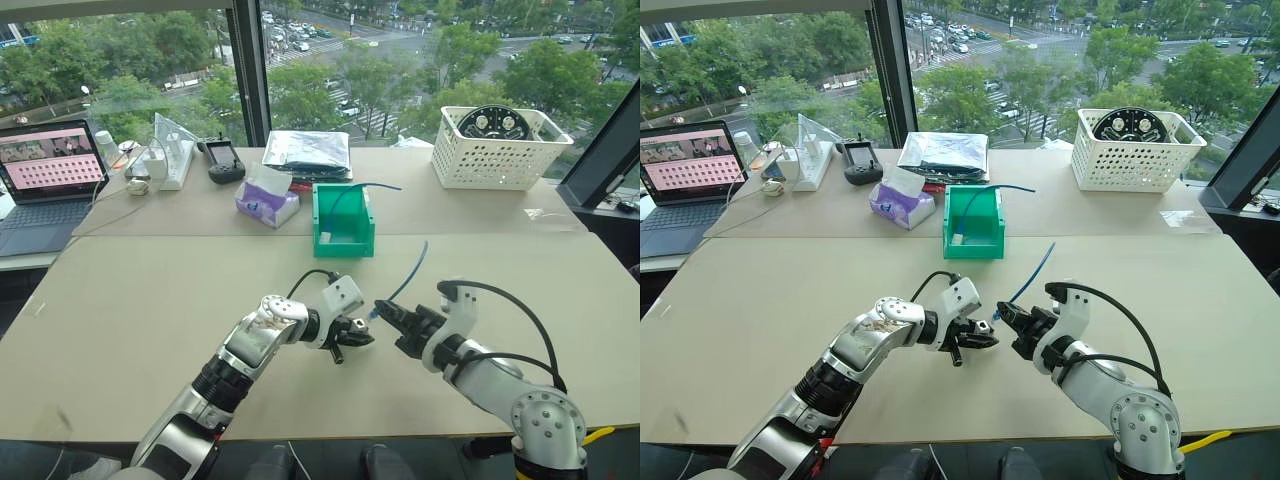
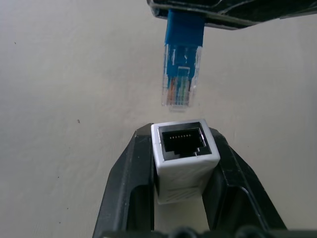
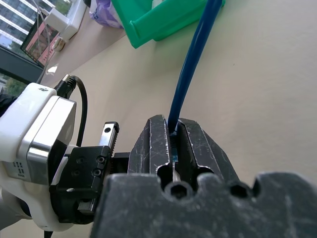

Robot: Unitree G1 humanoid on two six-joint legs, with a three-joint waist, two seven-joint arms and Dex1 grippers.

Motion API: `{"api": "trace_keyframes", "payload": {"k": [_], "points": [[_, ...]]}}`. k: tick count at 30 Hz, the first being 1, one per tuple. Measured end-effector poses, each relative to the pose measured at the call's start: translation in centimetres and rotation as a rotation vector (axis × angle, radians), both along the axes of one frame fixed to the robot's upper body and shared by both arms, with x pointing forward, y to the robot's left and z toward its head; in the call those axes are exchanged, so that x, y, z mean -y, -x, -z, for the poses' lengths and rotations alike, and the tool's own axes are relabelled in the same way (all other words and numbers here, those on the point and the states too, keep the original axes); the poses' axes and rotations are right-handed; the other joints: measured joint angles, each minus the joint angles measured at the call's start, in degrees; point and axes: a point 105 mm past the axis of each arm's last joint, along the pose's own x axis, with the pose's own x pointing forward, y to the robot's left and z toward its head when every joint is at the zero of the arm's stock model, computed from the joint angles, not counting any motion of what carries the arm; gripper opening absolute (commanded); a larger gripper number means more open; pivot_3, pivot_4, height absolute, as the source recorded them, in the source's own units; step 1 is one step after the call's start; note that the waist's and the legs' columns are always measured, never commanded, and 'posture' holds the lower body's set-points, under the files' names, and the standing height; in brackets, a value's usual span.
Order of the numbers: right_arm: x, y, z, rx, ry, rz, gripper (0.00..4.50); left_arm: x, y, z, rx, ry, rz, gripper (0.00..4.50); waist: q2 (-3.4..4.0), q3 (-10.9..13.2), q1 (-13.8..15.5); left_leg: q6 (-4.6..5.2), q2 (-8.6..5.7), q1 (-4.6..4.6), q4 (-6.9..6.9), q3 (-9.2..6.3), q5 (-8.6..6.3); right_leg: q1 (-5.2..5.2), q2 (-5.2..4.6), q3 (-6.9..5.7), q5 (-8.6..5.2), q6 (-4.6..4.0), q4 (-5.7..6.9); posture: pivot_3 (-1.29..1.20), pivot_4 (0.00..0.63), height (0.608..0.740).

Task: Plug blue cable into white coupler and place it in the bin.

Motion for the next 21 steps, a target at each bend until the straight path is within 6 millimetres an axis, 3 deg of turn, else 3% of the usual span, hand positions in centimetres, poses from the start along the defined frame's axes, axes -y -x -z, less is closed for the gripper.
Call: {"api": "trace_keyframes", "payload": {"k": [15, 21], "points": [[-0.9, 0.4, -0.7, -0.008, -0.109, -0.028, 0.00, 0.1, 0.0, 0.0, -0.004, -0.006, 0.000, 0.76, 0.00, 0.0, 0.0, 0.00, 0.00, 0.00, 0.00, 0.00, 0.00, 0.01, -0.01, 0.00, 0.00, 0.00, -0.01, 0.00, 0.150, 0.728], [-1.1, 1.0, 0.1, -0.047, -0.095, -0.042, 0.00, 0.1, 0.0, 0.0, -0.007, -0.011, -0.001, 0.76, 0.00, 0.0, 0.1, 0.00, 0.00, 0.00, 0.00, 0.00, 0.00, 0.01, -0.01, 0.00, 0.00, 0.00, -0.01, 0.00, 0.150, 0.728]]}}
